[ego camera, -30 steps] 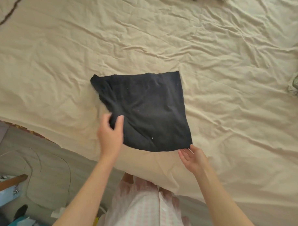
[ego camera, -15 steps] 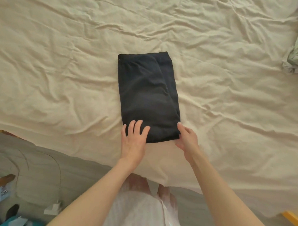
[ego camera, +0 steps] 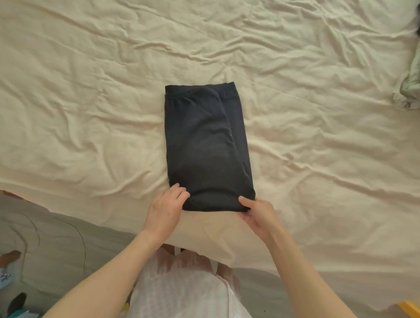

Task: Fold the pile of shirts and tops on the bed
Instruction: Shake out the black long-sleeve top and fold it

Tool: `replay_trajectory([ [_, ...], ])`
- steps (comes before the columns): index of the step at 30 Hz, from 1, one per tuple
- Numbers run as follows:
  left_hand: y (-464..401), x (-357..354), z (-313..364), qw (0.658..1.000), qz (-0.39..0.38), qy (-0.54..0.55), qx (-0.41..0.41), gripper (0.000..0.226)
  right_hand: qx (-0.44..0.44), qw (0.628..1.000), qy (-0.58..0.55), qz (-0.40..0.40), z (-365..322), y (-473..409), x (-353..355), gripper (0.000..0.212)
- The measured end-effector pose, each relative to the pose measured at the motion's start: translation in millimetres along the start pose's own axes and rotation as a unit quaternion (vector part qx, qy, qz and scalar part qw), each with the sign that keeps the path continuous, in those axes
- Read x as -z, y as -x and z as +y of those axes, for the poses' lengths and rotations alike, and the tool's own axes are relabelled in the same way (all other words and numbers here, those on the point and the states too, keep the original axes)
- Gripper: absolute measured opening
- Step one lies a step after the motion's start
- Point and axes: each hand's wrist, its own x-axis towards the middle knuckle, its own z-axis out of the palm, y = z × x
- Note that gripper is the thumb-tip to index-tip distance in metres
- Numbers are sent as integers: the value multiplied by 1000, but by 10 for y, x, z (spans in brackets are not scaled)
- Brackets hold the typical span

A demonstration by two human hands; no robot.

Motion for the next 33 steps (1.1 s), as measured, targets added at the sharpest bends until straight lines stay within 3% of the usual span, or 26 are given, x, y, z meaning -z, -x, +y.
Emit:
replay_trajectory([
  [3,186,162,-72,997,-18,74,-16,47,-30,998,39,-25,102,234,112,19],
  [6,342,378,-28,987,-118,106,-16,42,-112,990,55,-67,162,467,271,19],
  [9,186,656,-23,960,-239,145,7,38,-151,985,10,-79,67,638,344,10],
  [11,-115,937,-8,945,-265,191,25,34,-145,984,-57,-84,-150,714,271,3],
  [13,-495,1226,-6,922,-232,301,69,34,-122,978,-137,-103,-448,743,87,4],
  [15,-913,1390,-75,896,-152,402,115,31,-88,965,-211,-129,-770,699,-168,11],
  [17,-1305,1413,-198,889,-60,412,191,22,-50,961,-233,-139,-1061,579,-431,17],
  [19,-1551,1312,-316,908,-11,323,267,29,24,984,-137,-111,-1241,401,-691,23],
  [20,-1596,1245,-344,921,-11,269,281,35,95,993,-18,-64,-1258,308,-813,22],
  [21,-1607,1161,-352,939,-16,218,266,40,184,974,131,1,-1231,207,-910,23],
  [22,-1595,1072,-339,959,-23,172,226,43,281,918,273,58,-1183,112,-975,30],
  [24,-1544,881,-286,988,-33,77,129,50,423,761,485,80,-1044,-72,-1032,44],
  [26,-1538,672,-273,996,-53,-7,68,54,466,633,615,68,-914,-290,-1012,51],
  [27,-1542,569,-273,995,-74,-38,56,55,462,589,659,67,-860,-397,-985,52],
  [28,-1540,470,-270,992,-98,-55,57,54,449,561,692,66,-803,-511,-947,54],
  [30,-1529,281,-296,986,-143,-50,75,53,427,544,720,58,-700,-685,-873,55],
  [33,-1484,195,-324,992,-100,43,68,53,458,588,663,71,-578,-783,-796,54],
])
